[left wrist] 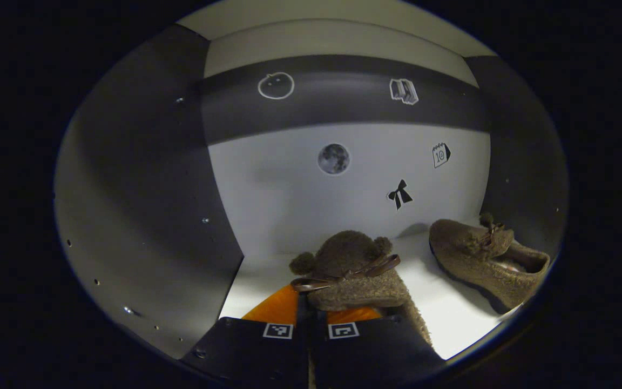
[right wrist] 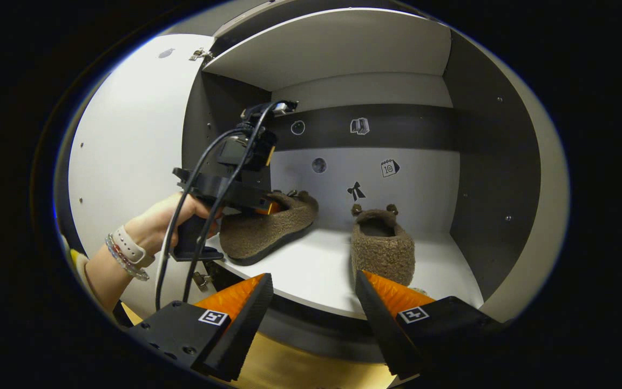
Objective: Grab one shoe with the right hand and put it into the shoe cabinet, grab the other shoe with the left hand and put it into the shoe cabinet; then close the right door with the right hand and the left door with the left hand.
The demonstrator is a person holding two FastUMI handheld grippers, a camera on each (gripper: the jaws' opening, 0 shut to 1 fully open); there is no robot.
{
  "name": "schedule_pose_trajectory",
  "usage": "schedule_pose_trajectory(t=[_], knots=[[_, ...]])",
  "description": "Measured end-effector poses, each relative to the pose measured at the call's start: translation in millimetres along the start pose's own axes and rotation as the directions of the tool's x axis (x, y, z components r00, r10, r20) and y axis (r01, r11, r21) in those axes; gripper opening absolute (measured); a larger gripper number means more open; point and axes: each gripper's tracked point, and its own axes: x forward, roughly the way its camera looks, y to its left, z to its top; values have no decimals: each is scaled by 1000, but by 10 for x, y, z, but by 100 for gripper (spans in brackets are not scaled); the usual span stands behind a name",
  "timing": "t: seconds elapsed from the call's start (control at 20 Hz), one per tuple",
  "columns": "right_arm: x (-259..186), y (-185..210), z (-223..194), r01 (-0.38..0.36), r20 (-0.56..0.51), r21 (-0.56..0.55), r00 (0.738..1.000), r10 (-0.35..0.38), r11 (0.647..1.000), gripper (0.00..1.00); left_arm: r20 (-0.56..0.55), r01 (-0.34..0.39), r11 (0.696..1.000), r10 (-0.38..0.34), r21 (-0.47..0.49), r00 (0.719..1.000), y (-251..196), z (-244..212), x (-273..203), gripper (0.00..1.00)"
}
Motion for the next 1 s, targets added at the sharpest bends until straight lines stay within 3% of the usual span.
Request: schedule_pose_trajectory(t=[0.2, 0.3, 0.35, 0.4, 0.55, 0.8, 0.95, 1.0], knots=[[-15, -4, 35, -6, 14, 20, 1000, 6, 1000, 98, -3, 14, 1000, -14, 3, 1000, -13, -6, 19, 16], [-17, -2, 22, -11, 7, 24, 1000, 11, 1000, 98, -9, -13, 1000, 13, 7, 1000, 53, -18, -2, 27], [3, -11, 16, -14, 5, 23, 1000, 14, 1000, 98, -7, -19, 1000, 19, 4, 1000, 78, -8, -25, 46], [16, -14, 12, -17, 6, 21, 1000, 17, 1000, 98, 2, -31, 1000, 31, 3, 1000, 108, 10, -79, 50], [-11, 31, 32, -31, 11, 27, 999, 30, 999, 98, 21, -39, 999, 39, 22, 999, 172, 94, -202, 98], [-137, 105, 73, -37, 21, 19, 999, 37, 999, 99, 23, -33, 999, 33, 28, 999, 176, 111, -545, 96], [-280, 156, 165, -23, 51, 15, 998, 22, 1000, 99, 112, -10, 1000, 12, -20, 994, 124, 285, -978, 93], [-342, 181, 187, -15, 56, 13, 998, 14, 1000, 98, 148, 11, 999, -6, -31, 989, 71, 349, -1164, 96]])
